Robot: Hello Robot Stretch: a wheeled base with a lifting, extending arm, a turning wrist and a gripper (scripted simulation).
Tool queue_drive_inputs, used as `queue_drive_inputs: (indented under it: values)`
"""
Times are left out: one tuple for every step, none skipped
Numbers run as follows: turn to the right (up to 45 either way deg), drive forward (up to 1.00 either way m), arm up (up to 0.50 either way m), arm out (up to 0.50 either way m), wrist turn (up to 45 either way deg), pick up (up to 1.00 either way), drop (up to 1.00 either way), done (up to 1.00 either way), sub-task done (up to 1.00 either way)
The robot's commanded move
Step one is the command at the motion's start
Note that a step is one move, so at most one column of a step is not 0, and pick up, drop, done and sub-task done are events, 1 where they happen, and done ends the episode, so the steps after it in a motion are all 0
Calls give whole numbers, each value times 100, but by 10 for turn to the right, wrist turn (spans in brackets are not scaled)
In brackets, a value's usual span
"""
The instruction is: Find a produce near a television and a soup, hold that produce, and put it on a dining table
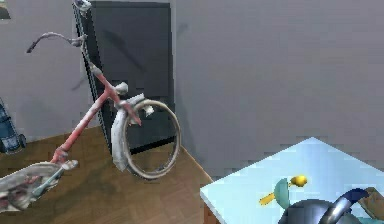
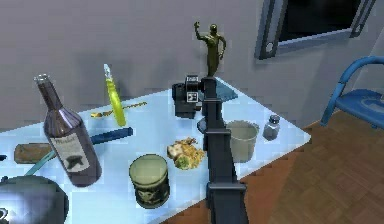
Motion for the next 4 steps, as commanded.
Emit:
queue_drive_inputs:
  values:
    - [0,0,10,0,0,0,0,0,0]
    - [0,0,2,0,0,0,0,0,0]
    - [0,0,0,0,-450,0,0,0,0]
    - [0,0,0,0,-450,0,0,0,0]
